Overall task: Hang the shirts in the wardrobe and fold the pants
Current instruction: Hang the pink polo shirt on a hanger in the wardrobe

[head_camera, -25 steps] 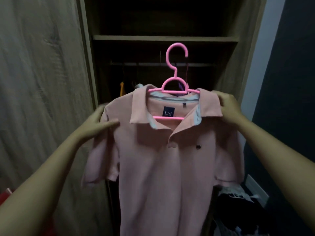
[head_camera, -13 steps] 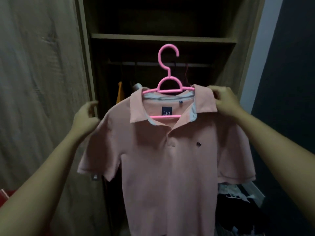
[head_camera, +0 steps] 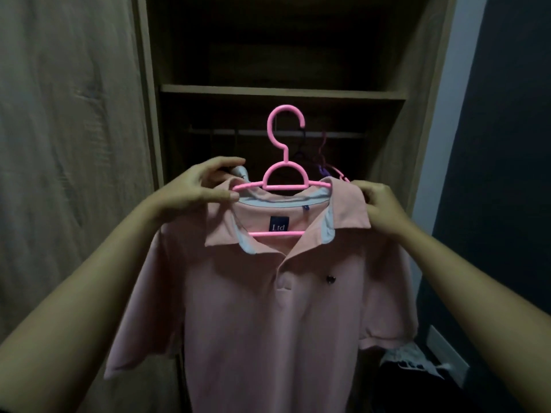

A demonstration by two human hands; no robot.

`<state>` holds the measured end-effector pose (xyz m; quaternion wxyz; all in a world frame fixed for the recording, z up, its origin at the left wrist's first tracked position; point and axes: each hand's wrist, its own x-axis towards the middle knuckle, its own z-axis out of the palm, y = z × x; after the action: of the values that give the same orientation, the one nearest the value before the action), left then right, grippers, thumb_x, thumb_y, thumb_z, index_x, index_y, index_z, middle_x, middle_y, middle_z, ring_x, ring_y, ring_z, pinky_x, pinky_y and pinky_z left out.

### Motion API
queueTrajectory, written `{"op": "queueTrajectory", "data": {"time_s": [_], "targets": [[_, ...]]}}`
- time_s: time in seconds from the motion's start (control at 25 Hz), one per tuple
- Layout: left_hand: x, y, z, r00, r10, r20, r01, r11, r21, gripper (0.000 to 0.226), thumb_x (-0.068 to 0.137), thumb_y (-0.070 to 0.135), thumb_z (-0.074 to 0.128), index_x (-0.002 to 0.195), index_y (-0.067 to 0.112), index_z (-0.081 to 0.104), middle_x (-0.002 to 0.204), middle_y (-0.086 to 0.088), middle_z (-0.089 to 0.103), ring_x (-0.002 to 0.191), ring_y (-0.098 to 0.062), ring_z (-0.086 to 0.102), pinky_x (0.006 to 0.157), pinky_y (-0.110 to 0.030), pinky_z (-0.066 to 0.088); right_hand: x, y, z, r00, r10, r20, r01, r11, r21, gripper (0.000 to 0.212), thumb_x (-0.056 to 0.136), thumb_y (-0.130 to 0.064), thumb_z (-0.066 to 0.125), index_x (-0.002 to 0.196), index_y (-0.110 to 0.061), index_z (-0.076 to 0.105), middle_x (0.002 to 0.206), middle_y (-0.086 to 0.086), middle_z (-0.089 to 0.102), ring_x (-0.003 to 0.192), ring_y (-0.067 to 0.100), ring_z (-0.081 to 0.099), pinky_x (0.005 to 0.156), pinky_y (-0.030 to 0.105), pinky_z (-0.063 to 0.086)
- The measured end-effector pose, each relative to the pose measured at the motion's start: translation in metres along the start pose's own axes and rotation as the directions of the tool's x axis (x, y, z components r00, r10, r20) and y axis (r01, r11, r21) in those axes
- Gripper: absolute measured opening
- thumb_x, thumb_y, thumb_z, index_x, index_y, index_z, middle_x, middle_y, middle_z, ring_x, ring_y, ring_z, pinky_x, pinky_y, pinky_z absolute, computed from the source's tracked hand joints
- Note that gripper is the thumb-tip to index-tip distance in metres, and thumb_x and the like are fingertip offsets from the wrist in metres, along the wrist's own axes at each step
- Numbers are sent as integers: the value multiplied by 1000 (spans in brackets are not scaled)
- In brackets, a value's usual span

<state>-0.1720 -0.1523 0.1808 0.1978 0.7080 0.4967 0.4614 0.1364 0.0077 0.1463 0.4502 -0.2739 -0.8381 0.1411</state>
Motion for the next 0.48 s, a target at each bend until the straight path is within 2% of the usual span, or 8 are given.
{"op": "queueTrajectory", "data": {"time_s": [0.04,0.08,0.12,0.2,0.24,0.32,0.4,0.48], "targets": [[2,0,0,999,-33,-13,34,997,72,52,69,31,81,116,32,57,104,1,68,96,-1,65,83,-16,51,1,0,1,1000,-6,6,6,1000,3,14,67,-47,56,79,-50,63,72,-14,64,76,11,57,74,52,51],[4,1,1,996,-80,-27,84,981,176,36,72,34,79,104,31,63,92,2,69,82,1,64,73,-14,51,2,0,3,1000,-17,8,17,1000,-2,16,67,-46,56,81,-52,63,75,-15,65,78,12,59,75,51,51],[5,1,1,992,-126,-19,127,955,269,31,69,47,77,90,25,68,78,2,67,67,1,60,61,-14,48,1,1,5,1000,-22,8,22,1000,-10,18,67,-46,55,82,-54,62,77,-15,66,81,14,62,76,51,51],[5,-1,-7,988,-147,-39,151,933,325,60,54,67,75,79,12,71,64,2,60,56,-1,50,49,-15,39,2,-3,8,1000,-30,0,30,999,-27,21,68,-46,54,86,-55,61,81,-17,66,85,15,63,78,48,52],[5,-4,-10,992,-115,-58,127,949,288,64,54,65,76,84,9,72,67,1,61,60,-2,51,50,-15,39,1,-4,8,999,-37,-6,36,997,-67,22,70,-46,53,89,-53,60,83,-17,66,86,13,61,77,46,52],[4,-8,-11,991,-39,-128,71,965,254,46,71,44,77,101,9,71,76,-3,62,67,-4,52,54,-15,42,-3,-7,5,997,-41,-60,29,983,-181,29,75,-42,54,104,-43,57,92,-14,67,88,13,61,77,37,50],[0,-13,-18,974,-16,-226,81,957,279,28,81,26,72,107,15,70,80,-6,65,70,-4,53,55,-12,43,-16,8,2,996,53,-78,-62,991,-122,33,80,-40,60,113,-32,58,98,-13,62,85,7,57,76,26,45],[-7,-25,-34,952,-26,-305,114,954,278,25,82,25,70,105,15,71,84,-11,68,72,-7,56,57,-13,46,-45,43,4,949,274,157,-269,962,-54,43,81,-40,65,117,-19,56,104,-11,59,89,7,57,82,26,48]]}}
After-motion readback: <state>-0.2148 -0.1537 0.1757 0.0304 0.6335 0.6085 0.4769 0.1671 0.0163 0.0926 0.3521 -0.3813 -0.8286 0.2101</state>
